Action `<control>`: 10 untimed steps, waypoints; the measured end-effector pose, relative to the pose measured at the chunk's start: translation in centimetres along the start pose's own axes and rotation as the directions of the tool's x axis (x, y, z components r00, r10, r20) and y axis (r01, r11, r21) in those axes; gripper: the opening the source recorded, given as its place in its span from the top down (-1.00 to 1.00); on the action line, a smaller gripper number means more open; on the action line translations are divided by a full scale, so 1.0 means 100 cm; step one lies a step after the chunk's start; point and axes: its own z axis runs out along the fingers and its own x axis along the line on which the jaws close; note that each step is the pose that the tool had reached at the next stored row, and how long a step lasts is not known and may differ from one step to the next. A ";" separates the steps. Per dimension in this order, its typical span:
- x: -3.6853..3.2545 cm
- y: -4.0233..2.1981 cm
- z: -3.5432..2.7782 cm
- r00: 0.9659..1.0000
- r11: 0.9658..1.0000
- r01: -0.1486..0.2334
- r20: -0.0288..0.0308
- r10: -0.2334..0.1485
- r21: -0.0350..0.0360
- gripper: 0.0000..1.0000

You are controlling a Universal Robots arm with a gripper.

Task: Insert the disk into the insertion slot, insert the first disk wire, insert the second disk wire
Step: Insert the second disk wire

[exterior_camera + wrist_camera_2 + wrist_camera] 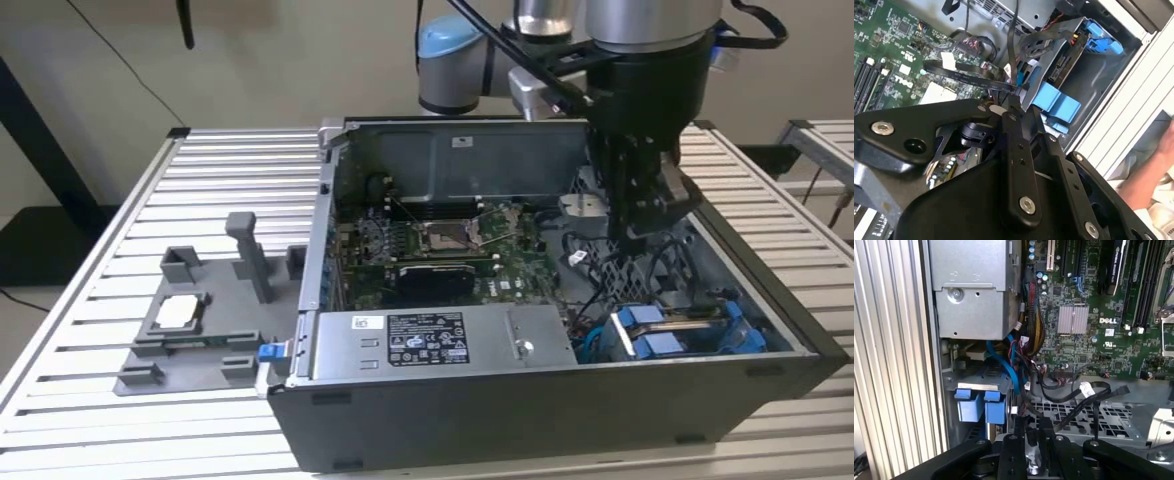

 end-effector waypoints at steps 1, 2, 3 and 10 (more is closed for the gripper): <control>0.0000 0.0002 0.0004 1.000 1.000 0.009 0.001 -0.009 0.002 0.47; -0.0001 0.0006 0.0012 1.000 1.000 0.017 0.003 -0.017 0.005 0.47; -0.0002 0.0009 0.0019 1.000 1.000 0.024 0.004 -0.025 0.009 0.47; -0.0008 0.0056 0.0063 0.998 0.998 0.055 0.009 -0.055 0.034 0.47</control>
